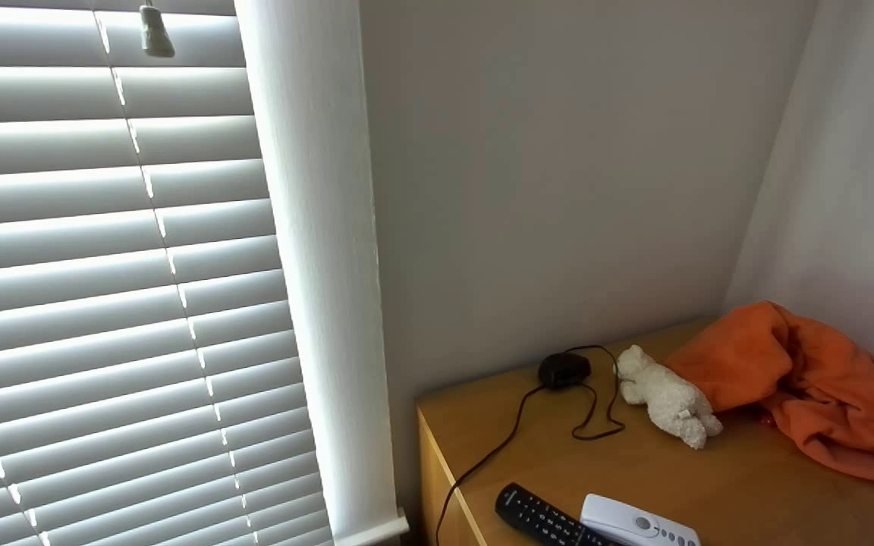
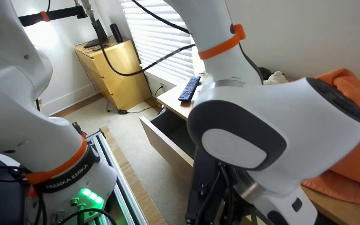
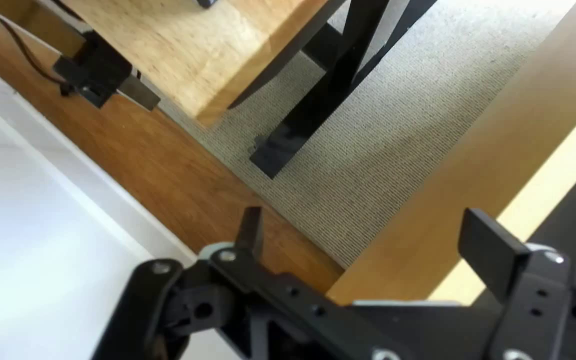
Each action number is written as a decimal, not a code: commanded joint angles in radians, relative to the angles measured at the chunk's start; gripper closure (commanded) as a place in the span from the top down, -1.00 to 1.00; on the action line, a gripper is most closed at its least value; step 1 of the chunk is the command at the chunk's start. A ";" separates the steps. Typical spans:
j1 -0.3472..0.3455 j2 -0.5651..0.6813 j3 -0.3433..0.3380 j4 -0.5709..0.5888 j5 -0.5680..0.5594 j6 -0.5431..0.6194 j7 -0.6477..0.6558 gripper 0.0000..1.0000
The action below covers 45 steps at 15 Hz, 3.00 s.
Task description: Open the topmost drawer
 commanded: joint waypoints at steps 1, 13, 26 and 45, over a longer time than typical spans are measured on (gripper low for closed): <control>0.004 -0.135 0.038 -0.151 -0.043 0.180 -0.062 1.00; -0.234 -0.299 0.556 -0.201 0.624 0.426 -0.782 -0.91; -0.333 -0.081 0.541 -0.137 1.129 0.391 -1.420 -1.00; -0.335 0.173 0.520 -0.016 1.203 0.549 -1.432 -1.00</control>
